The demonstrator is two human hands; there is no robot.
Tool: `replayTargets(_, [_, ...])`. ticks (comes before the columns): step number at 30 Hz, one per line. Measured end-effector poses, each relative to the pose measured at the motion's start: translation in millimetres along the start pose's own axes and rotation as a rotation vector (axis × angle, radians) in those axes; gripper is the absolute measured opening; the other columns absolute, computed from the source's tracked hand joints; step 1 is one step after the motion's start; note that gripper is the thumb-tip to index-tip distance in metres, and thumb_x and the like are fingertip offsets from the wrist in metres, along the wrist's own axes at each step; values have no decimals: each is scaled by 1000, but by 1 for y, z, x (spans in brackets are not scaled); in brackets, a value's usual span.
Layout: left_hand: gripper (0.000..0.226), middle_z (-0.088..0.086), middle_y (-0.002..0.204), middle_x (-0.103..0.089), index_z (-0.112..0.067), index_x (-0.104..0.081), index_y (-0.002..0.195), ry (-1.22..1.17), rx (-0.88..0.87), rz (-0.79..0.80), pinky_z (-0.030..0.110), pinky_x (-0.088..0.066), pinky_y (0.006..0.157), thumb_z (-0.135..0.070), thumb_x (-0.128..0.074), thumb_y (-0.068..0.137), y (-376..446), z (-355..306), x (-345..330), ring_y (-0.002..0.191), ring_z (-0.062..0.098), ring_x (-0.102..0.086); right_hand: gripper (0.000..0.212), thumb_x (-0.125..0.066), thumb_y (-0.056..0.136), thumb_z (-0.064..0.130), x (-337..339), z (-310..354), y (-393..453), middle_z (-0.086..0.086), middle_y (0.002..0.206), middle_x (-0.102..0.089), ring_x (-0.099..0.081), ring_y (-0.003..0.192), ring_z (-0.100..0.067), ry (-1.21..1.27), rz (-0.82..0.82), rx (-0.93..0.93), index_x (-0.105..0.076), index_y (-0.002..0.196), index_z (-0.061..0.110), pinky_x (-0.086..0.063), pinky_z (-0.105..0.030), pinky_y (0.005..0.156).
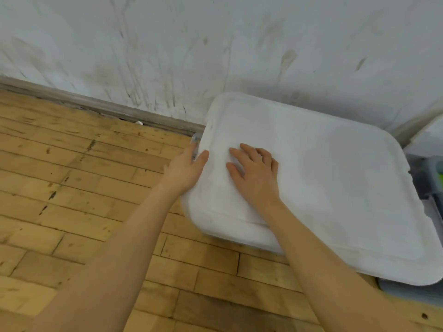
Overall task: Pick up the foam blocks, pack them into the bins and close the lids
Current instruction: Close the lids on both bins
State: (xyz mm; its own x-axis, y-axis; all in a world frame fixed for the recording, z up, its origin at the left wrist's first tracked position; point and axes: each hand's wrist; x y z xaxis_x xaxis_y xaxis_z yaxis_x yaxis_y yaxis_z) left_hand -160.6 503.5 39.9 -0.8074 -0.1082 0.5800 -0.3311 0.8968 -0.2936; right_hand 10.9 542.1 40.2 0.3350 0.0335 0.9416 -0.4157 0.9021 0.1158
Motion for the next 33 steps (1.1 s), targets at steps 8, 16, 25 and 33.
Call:
replayTargets(8, [62, 18, 142, -27, -3, -33, 140, 204, -153, -201, 37, -27, 105, -32, -56, 91, -14, -13, 0, 129, 32, -27, 52, -28, 92, 51, -2, 1, -3, 4, 149, -35, -28, 133, -27, -31, 0, -22, -42, 138, 32, -17, -37, 107])
replayTargets(16, [55, 11, 127, -56, -13, -27, 146, 416, -159, -160, 42, -43, 89, -36, -39, 97, -20, -15, 3, 105, 33, -56, 48, -32, 97, 49, -4, -1, 0, 8, 156, -17, -7, 144, -19, -34, 76, -40, -27, 144, 39, -3, -35, 115])
replayTargets(25, [50, 0, 142, -45, -20, -26, 147, 582, -229, -138, 36, -40, 83, -36, -32, 100, -18, -18, 7, 112, 27, -53, 46, -37, 96, 49, 0, 0, 3, 7, 154, -25, -14, 143, -20, 12, 69, -56, -37, 141, 38, -9, -35, 114])
replayTargets(33, [36, 6, 130, -54, -10, -53, 127, 580, -483, -157, 38, -30, 95, -26, -41, 97, -43, -58, 27, 115, 31, -47, 33, -48, 96, 33, 83, 4, -23, 6, 130, -54, -48, 119, -13, 228, -33, -198, -56, 128, 25, -38, -32, 100])
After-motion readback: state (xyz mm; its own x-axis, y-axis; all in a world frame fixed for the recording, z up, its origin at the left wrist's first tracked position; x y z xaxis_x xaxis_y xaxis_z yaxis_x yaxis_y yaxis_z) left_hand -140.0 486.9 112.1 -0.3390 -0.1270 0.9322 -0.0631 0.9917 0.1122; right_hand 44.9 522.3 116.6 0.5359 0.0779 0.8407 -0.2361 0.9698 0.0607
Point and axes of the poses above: each hand's wrist, its own y-axis towards the middle knuckle, its own x-axis out of the back of the hand, z = x × y
